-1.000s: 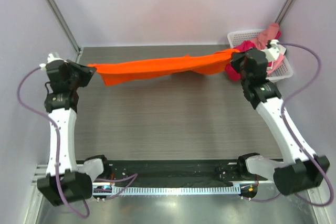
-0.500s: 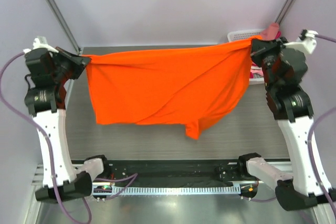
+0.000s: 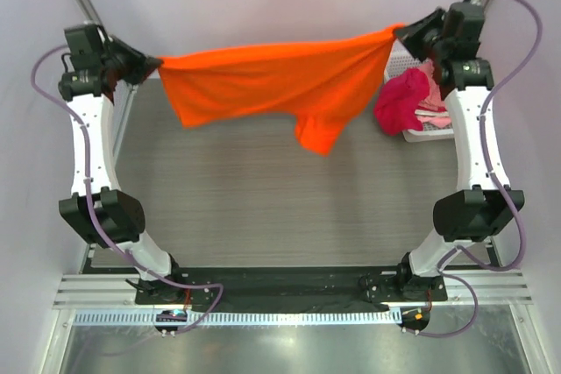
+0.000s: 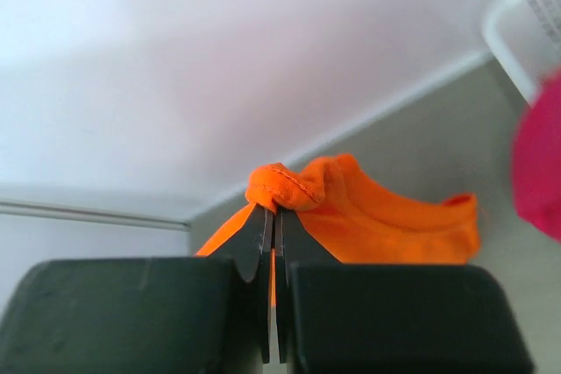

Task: Fold and stack the t-shirts
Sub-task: Fold the tshirt

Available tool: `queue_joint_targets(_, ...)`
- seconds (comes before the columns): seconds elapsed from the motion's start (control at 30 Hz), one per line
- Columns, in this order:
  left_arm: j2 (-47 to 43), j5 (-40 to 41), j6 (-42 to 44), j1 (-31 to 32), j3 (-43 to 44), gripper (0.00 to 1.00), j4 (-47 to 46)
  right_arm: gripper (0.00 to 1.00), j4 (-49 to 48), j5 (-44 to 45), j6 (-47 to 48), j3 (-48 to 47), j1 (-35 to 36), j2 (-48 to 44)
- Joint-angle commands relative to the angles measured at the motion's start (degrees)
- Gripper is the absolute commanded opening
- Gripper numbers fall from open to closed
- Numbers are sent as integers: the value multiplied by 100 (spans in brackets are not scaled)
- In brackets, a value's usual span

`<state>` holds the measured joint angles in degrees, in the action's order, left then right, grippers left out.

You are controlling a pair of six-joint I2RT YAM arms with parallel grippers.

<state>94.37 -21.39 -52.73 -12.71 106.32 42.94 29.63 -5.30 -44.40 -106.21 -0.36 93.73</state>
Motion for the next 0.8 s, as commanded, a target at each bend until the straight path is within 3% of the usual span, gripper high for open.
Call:
queue_joint_targets(0.0, 221, -287, -89, -39, 1187, 0, -190, 1, -686, -945, -340, -1138, -298, -5)
queue_joint_targets(0.1, 275, -436, -27, -47, 971, 0, -398, 1, -931, -1236, -402, -780, -342, -56)
queue_joint_targets(0.13, 171, -463, -9, -30, 673, 0, -548, 1, -1063, -1271, -463, -186, -333, -127)
queue_joint_targets(0.27, -313, -349, -80, -12, -1651, 0, -1759, 1, -2372, -1526, -780, 1828, -368, -636)
queue_joint_targets(0.43, -621, -182, 175, 58, -3650, 0, -2447, 1, -3865, -1545, -1053, 4589, -430, -1304)
queue_joint_targets(0.6, -814, -121, 167, 84, -5372, 0, -3142, 1, -4439, -1220, -957, 6477, -456, -1717)
queue_joint_targets(0.77, -1596, 389, 105, 102, -6676, 0, -3538, 1, -4448, -807, -869, 7631, -483, -2532)
